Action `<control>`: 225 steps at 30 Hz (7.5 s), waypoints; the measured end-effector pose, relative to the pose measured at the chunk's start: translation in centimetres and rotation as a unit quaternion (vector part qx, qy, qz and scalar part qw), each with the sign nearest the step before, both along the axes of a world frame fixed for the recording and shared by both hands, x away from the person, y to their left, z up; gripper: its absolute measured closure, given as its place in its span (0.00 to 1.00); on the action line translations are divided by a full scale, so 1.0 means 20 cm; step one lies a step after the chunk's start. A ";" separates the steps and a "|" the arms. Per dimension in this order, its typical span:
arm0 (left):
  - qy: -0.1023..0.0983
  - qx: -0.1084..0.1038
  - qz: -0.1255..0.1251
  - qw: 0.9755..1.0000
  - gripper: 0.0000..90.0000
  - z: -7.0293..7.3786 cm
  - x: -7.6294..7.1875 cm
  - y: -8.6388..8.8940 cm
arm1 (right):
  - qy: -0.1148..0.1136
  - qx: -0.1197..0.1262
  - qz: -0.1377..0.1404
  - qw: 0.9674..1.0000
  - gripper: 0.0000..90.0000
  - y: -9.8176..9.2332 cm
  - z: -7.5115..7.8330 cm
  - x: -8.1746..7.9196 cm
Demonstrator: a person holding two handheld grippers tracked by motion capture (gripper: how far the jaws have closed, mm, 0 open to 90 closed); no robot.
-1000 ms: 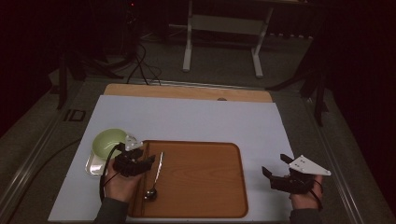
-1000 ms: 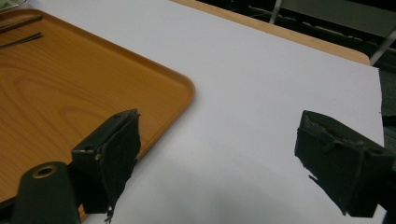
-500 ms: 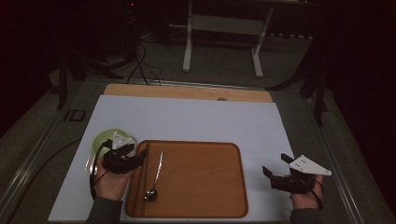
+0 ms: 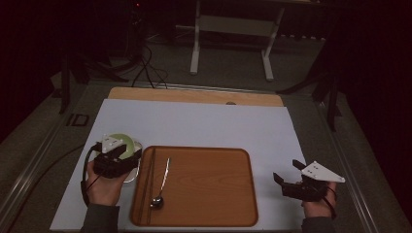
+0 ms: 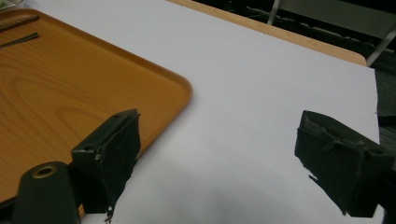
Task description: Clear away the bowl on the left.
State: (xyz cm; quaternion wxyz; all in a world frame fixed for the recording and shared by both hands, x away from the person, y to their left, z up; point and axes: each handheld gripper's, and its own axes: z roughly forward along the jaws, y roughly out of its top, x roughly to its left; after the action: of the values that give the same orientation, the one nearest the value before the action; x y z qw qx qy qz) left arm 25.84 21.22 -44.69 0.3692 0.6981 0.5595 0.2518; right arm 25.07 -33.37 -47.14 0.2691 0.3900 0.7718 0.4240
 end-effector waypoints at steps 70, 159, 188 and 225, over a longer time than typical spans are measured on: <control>0.114 -0.078 0.154 0.978 0.45 -0.34 0.09 0.38 | -0.001 -0.005 -0.004 1.000 0.16 0.00 0.00 0.00; 0.068 -0.244 0.083 0.964 0.94 -0.15 0.02 0.35 | -0.004 -0.017 -0.004 1.000 0.16 0.00 0.00 0.00; 0.092 -0.199 -0.066 0.974 0.94 0.04 0.17 -0.14 | -0.006 -0.012 -0.006 1.000 0.16 -0.01 0.01 -0.01; 0.211 -0.115 -0.096 0.966 0.94 -0.29 0.13 -0.47 | -0.006 -0.013 -0.005 1.000 0.16 -0.01 0.01 -0.01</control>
State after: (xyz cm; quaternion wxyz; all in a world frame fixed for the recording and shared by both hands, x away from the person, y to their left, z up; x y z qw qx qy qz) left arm 28.44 11.89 -50.47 0.3430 0.7387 0.5803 -0.0037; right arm 24.89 -33.55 -47.03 0.2808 0.3880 0.7738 0.4146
